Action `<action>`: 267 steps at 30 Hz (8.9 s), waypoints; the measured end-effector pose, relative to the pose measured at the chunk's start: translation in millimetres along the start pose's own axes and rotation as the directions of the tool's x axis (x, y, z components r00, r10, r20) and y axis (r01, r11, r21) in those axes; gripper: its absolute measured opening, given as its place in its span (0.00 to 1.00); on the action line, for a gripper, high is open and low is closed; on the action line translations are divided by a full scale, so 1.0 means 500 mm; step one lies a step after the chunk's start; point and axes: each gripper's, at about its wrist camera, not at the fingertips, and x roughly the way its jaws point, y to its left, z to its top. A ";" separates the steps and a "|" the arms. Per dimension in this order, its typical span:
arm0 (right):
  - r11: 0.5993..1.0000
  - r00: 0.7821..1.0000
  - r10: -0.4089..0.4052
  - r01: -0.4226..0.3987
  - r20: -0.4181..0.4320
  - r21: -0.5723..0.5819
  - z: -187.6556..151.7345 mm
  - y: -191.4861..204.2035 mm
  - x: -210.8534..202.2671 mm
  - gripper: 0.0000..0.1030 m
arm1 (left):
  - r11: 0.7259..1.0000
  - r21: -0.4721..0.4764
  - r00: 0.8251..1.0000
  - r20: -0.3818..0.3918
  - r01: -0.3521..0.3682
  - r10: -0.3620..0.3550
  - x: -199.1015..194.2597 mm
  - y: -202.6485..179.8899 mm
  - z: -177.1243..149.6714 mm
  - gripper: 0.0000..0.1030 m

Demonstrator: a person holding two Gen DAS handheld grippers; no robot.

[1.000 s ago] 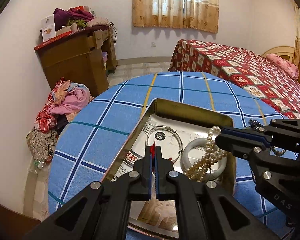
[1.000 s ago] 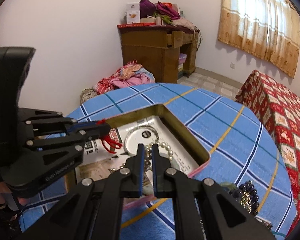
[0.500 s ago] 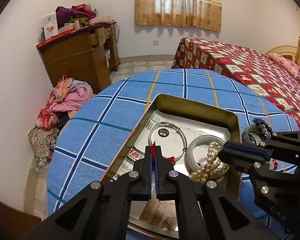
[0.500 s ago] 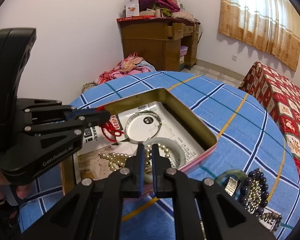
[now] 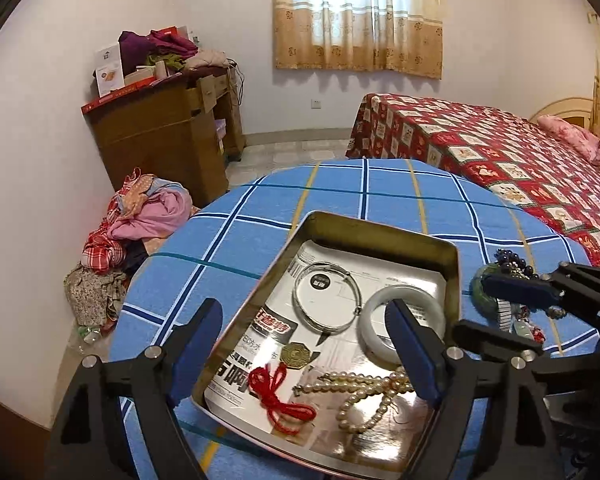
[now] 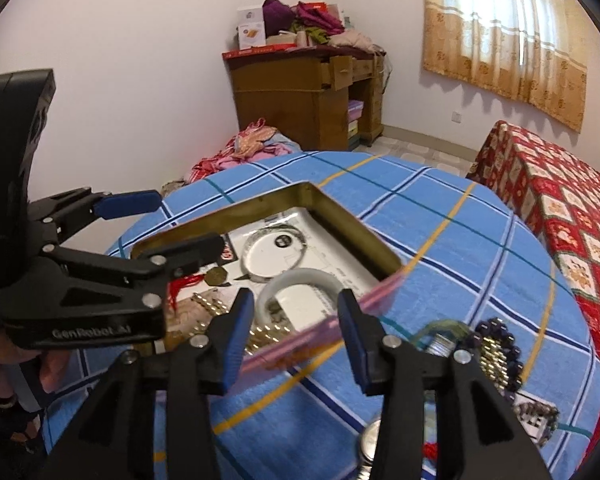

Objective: Organize jewelry
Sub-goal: 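Move both tools back toward the remaining jewelry, then close the left tool on the silver watch band while the right tool grips the grey bead bracelet, then carry the watch with the left tool while the right tool carries the bead bracelet to the tin, then open both tools to drop the watch and bead bracelet in the tin, then move the left tool to the green jade bangle while the right tool reaches the dark bead bracelet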

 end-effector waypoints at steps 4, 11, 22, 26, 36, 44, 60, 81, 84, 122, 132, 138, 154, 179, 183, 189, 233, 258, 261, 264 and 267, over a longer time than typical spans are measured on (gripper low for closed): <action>0.998 0.999 -0.048 0.047 0.007 0.042 -0.021 -0.040 -0.025 0.52 | 1.000 -0.006 1.000 -0.011 0.004 -0.004 -0.002 -0.023 -0.001 0.81; 0.973 0.983 -0.186 0.184 0.002 0.139 -0.069 -0.130 -0.082 0.52 | 0.999 0.014 0.999 -0.010 0.036 -0.036 -0.023 -0.092 -0.014 0.81; 0.896 0.930 -0.361 0.366 -0.068 0.254 -0.134 -0.251 -0.117 0.56 | 0.987 0.127 0.995 -0.018 0.097 -0.096 -0.025 -0.216 -0.021 0.81; 0.887 0.926 -0.367 0.377 -0.086 0.266 -0.148 -0.263 -0.114 0.56 | 0.980 0.165 0.993 -0.027 0.114 -0.111 -0.014 -0.258 -0.020 0.81; 0.881 0.920 -0.377 0.392 -0.107 0.266 -0.176 -0.266 -0.093 0.56 | 0.969 0.191 0.985 -0.095 0.158 -0.142 0.043 -0.320 -0.030 0.59; 0.881 0.918 -0.381 0.397 -0.112 0.259 -0.174 -0.261 -0.091 0.56 | 0.969 0.164 0.976 -0.149 0.183 -0.159 0.080 -0.324 -0.042 0.49; 0.876 0.923 -0.372 0.383 -0.094 0.292 -0.180 -0.269 -0.099 0.54 | 0.967 0.099 0.966 -0.134 0.235 -0.221 0.078 -0.293 -0.042 0.14; 0.890 0.918 -0.385 0.398 -0.098 0.222 -0.178 -0.259 -0.088 0.13 | 0.973 0.100 0.978 -0.003 0.206 -0.207 0.017 -0.275 -0.039 0.14; 0.900 0.931 -0.355 0.366 -0.087 0.238 -0.180 -0.260 -0.091 0.12 | 0.973 0.091 0.977 0.004 0.211 -0.212 0.007 -0.270 -0.038 0.14; 0.961 0.965 -0.230 0.204 0.125 0.189 -0.093 -0.151 -0.190 0.12 | 0.977 0.041 0.971 0.110 0.211 -0.214 -0.108 -0.205 -0.001 0.14; 0.976 0.974 -0.183 0.164 0.131 0.143 -0.065 -0.114 -0.171 0.12 | 0.980 0.013 0.973 0.113 0.199 -0.199 -0.109 -0.176 0.001 0.14; 0.984 0.978 -0.156 0.142 0.139 0.106 -0.041 -0.086 -0.159 0.12 | 0.983 -0.007 0.977 0.109 0.186 -0.184 -0.109 -0.155 0.001 0.14; 0.994 0.984 -0.105 0.100 0.145 0.039 0.007 -0.036 -0.121 0.12 | 0.988 -0.066 0.983 0.127 0.142 -0.133 -0.114 -0.083 0.007 0.14; 0.999 0.997 -0.022 0.026 0.078 -0.044 0.061 0.032 0.016 0.12 | 0.994 -0.097 0.998 0.032 0.048 -0.045 -0.014 0.011 0.007 0.14; 0.999 0.999 -0.026 0.027 0.035 -0.029 0.053 0.020 0.053 0.12 | 0.995 -0.093 0.999 0.004 0.039 -0.039 0.012 0.015 0.006 0.14; 0.999 1.000 -0.030 0.030 -0.004 -0.011 0.037 0.007 0.081 0.12 | 0.998 -0.062 0.999 -0.023 0.031 -0.033 0.034 0.005 0.003 0.14; 0.956 0.978 -0.203 0.208 -0.046 0.205 -0.092 -0.184 -0.060 0.56 | 0.998 0.020 0.998 -0.005 0.066 -0.066 -0.016 -0.157 -0.022 0.78; 0.952 0.962 -0.256 0.268 -0.092 0.150 -0.110 -0.186 -0.058 0.14 | 0.987 0.119 0.994 -0.004 0.112 -0.112 -0.003 -0.229 -0.020 0.78; 0.942 0.952 -0.287 0.300 -0.102 0.152 -0.118 -0.193 -0.067 0.14 | 0.980 0.162 0.993 0.006 0.117 -0.119 -0.005 -0.256 -0.016 0.78; 0.931 0.946 -0.302 0.319 -0.114 0.179 -0.127 -0.208 -0.068 0.14 | 0.969 0.207 0.990 0.011 0.134 -0.140 -0.002 -0.287 -0.012 0.78; 0.927 0.947 -0.300 0.318 -0.115 0.201 -0.134 -0.219 -0.068 0.14 | 0.954 0.246 0.985 -0.012 0.172 -0.175 0.017 -0.321 -0.010 0.76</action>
